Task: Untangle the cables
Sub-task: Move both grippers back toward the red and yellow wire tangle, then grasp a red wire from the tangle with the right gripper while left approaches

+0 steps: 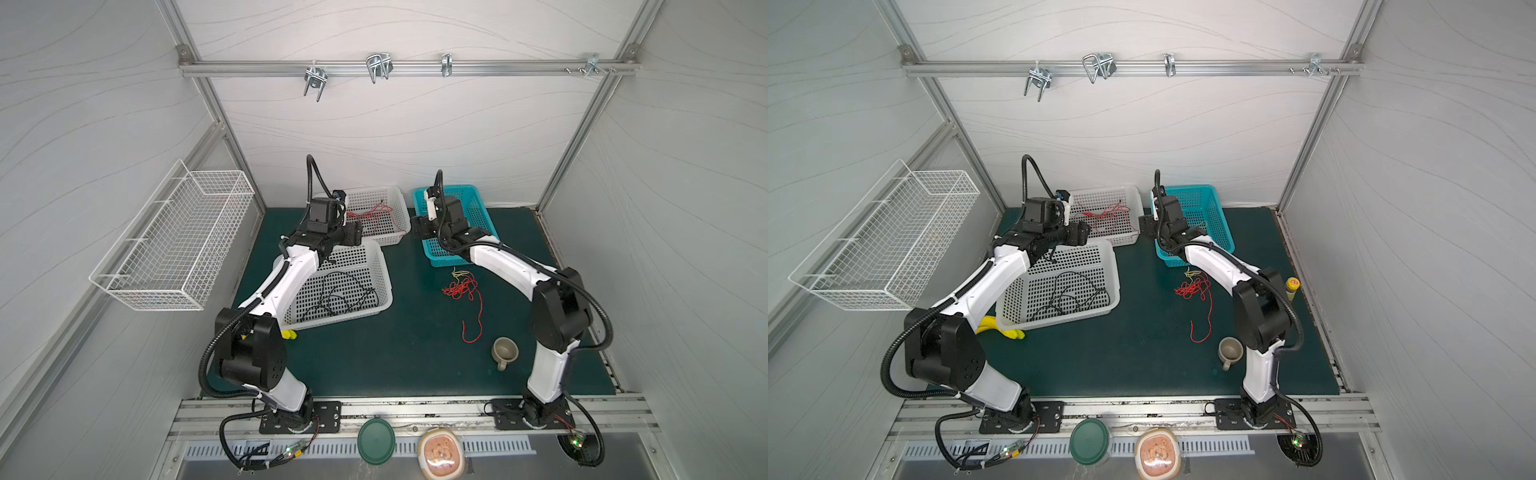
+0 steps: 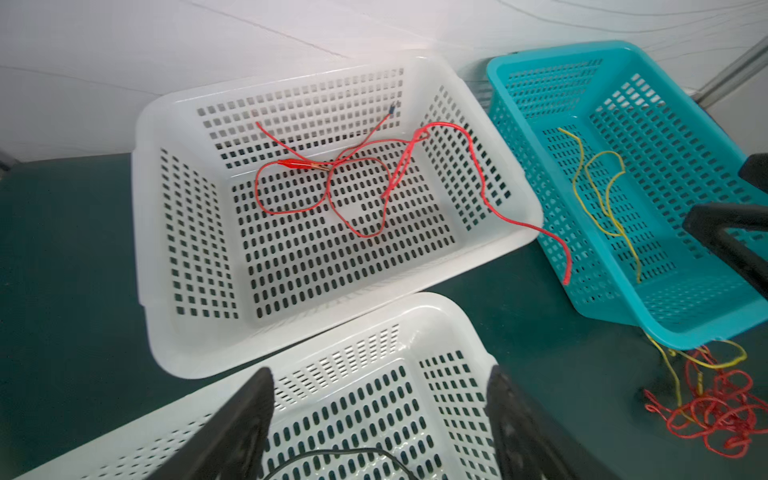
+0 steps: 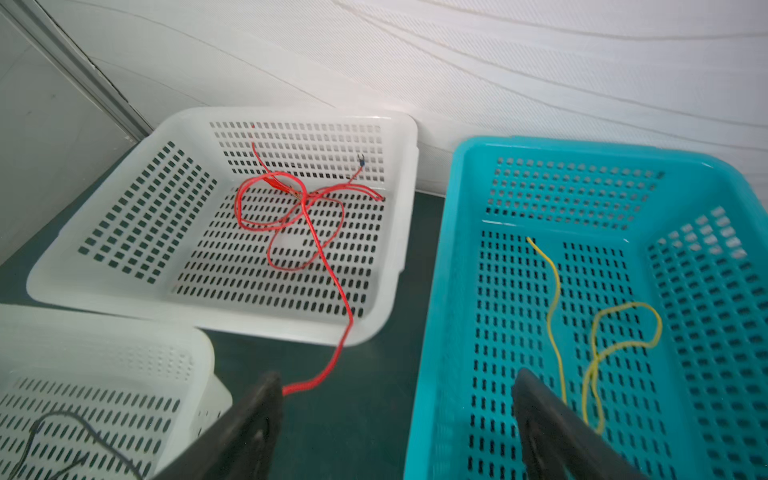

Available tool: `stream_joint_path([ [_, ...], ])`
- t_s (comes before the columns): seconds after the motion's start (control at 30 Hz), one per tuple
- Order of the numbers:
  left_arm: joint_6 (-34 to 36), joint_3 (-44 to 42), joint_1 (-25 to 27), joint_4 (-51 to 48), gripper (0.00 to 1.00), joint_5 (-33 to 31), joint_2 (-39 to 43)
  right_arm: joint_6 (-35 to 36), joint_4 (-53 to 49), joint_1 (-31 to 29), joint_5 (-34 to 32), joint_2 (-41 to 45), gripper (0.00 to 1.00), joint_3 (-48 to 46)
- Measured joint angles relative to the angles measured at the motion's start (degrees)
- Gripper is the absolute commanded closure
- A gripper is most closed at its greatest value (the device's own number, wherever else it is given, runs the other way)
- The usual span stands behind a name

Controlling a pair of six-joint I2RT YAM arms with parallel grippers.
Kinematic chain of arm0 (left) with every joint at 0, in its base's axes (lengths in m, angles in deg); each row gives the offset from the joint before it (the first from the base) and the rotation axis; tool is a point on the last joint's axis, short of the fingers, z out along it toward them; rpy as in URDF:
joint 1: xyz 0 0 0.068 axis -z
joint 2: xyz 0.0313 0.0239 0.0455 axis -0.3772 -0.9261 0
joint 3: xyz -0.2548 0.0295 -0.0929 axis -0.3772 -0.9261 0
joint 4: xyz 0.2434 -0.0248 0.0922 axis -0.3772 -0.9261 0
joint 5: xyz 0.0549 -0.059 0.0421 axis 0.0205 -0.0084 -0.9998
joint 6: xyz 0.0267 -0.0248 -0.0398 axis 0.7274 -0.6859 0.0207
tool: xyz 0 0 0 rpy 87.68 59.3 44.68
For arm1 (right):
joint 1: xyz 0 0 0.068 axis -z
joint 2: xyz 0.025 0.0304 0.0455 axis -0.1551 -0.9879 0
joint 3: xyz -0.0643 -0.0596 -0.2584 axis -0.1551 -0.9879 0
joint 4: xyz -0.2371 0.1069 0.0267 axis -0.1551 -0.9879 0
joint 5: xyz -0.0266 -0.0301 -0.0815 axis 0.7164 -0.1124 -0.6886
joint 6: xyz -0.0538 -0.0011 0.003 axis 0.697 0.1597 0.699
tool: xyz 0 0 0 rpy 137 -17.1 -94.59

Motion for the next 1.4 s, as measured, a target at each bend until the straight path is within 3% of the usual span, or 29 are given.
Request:
stream_joint_path([
  [0.53,-1.46,-2.49,11.06,7.02,0.2,5.6,0.44,-12.46,-17.11,3.41,-6.56,27.26,0.4,-32.41],
  [0.7,-1.75,-2.05,13.97,7.23,0.2,5.73,-0.44,-15.89,-17.62,4.94,-7.02,27.96,0.41,-38.8],
  [1.07,-2.51,-0.55,18.84,6.73,0.2,5.49,-4.07,-19.21,-12.07,8.26,-5.25,24.7,0.63,-44.83],
  [1.2,-2.54,0.07,20.5,6.67,0.2,4.66,-4.35,-18.6,-9.99,8.26,-3.58,23.5,0.77,-44.94],
  [1.37,-2.54,0.28,22.08,6.1,0.2,3.98,-4.48,-17.38,-8.52,8.28,-2.67,22.69,1.0,-44.94],
  [1.4,-2.51,0.52,22.29,5.77,0.2,3.8,-4.61,-17.27,-8.48,8.28,-2.54,22.62,1.0,-44.94],
])
